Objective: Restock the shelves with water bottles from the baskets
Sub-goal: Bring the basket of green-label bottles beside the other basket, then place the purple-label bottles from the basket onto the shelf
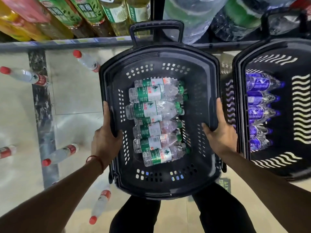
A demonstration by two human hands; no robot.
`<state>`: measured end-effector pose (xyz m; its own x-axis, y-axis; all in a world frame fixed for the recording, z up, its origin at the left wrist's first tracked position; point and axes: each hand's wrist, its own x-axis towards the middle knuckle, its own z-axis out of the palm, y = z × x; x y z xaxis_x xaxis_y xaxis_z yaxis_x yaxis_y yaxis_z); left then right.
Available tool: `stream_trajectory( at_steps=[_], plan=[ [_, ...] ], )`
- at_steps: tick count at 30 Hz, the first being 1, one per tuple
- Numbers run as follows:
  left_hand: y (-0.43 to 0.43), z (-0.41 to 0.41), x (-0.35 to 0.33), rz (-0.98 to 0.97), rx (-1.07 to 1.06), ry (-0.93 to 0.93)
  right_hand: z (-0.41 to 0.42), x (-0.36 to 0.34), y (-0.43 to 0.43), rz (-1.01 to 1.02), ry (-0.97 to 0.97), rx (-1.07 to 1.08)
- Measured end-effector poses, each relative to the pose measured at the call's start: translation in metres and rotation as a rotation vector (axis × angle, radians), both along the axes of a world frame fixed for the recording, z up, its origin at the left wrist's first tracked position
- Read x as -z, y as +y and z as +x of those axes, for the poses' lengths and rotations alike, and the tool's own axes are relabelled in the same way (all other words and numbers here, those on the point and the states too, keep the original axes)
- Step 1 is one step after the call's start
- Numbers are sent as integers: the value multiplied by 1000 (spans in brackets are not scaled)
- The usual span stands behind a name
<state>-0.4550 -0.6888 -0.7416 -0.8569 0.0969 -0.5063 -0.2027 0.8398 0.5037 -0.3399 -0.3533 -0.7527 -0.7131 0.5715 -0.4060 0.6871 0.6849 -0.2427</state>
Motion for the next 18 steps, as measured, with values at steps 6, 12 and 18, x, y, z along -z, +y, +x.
stream_trajectory(
  at_steps=[6, 12, 18],
  plan=[
    [3, -10, -3, -62, 2, 1, -3, 2, -2, -30, 17, -5],
    [11, 0, -23, -139, 24, -16, 1, -17, 4, -86, -41, -95],
    [23, 24, -91, -317, 83, 27, 12, -79, -1, -2, -58, -229]
  ],
)
